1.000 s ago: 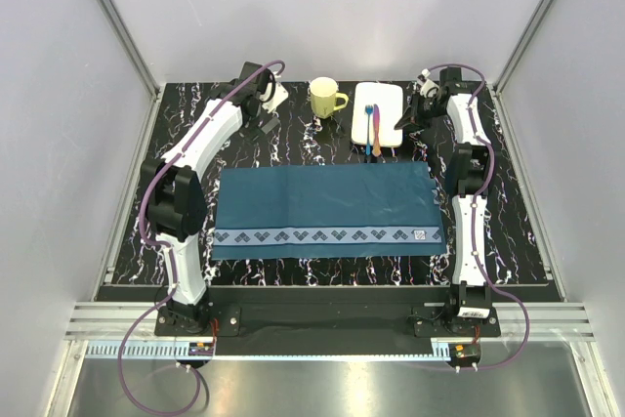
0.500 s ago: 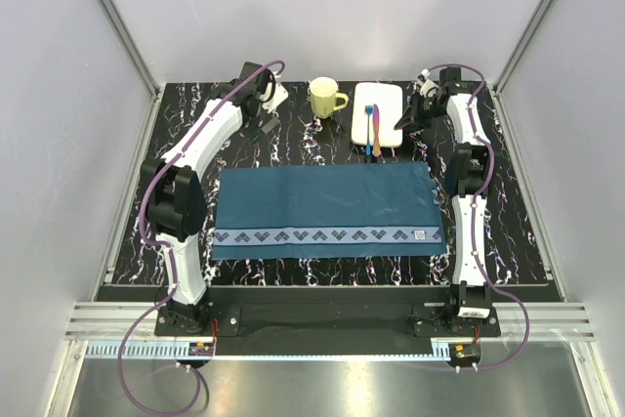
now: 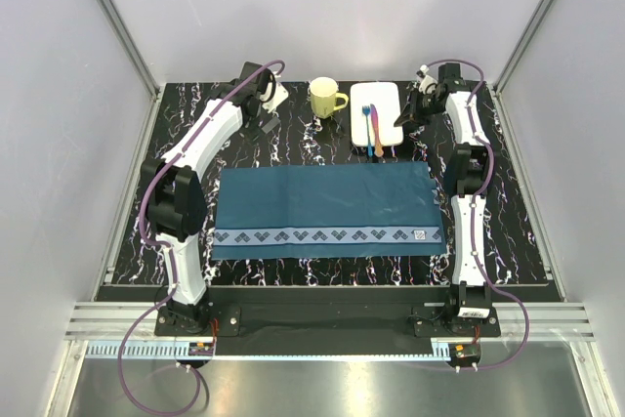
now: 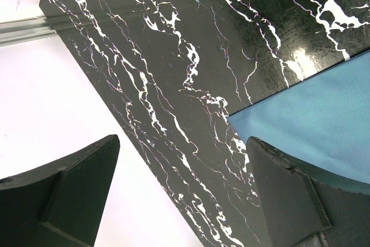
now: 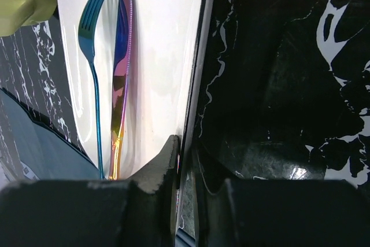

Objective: Set the dinner table for one person
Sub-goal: Pick up the plate at the center of the board.

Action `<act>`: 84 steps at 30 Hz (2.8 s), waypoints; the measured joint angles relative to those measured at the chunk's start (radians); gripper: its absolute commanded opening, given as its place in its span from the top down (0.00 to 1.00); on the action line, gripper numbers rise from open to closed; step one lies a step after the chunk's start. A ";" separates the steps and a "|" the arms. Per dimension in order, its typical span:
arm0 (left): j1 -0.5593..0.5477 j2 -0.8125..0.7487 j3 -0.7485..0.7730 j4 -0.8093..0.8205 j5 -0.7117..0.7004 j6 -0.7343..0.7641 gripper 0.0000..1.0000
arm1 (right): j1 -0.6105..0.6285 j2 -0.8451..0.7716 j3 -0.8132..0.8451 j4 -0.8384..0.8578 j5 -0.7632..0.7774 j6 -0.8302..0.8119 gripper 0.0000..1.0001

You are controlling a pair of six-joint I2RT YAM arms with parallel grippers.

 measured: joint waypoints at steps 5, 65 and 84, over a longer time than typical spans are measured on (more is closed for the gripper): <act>-0.003 0.000 0.000 0.000 0.000 -0.004 0.01 | 0.002 -0.018 0.000 -0.001 0.007 -0.009 1.00; -0.055 0.000 -0.005 -0.001 -0.038 0.018 0.01 | -0.050 -0.020 -0.080 0.006 -0.182 0.005 1.00; -0.073 0.000 -0.005 -0.001 -0.066 0.031 0.01 | -0.063 -0.005 -0.080 0.031 -0.239 0.048 1.00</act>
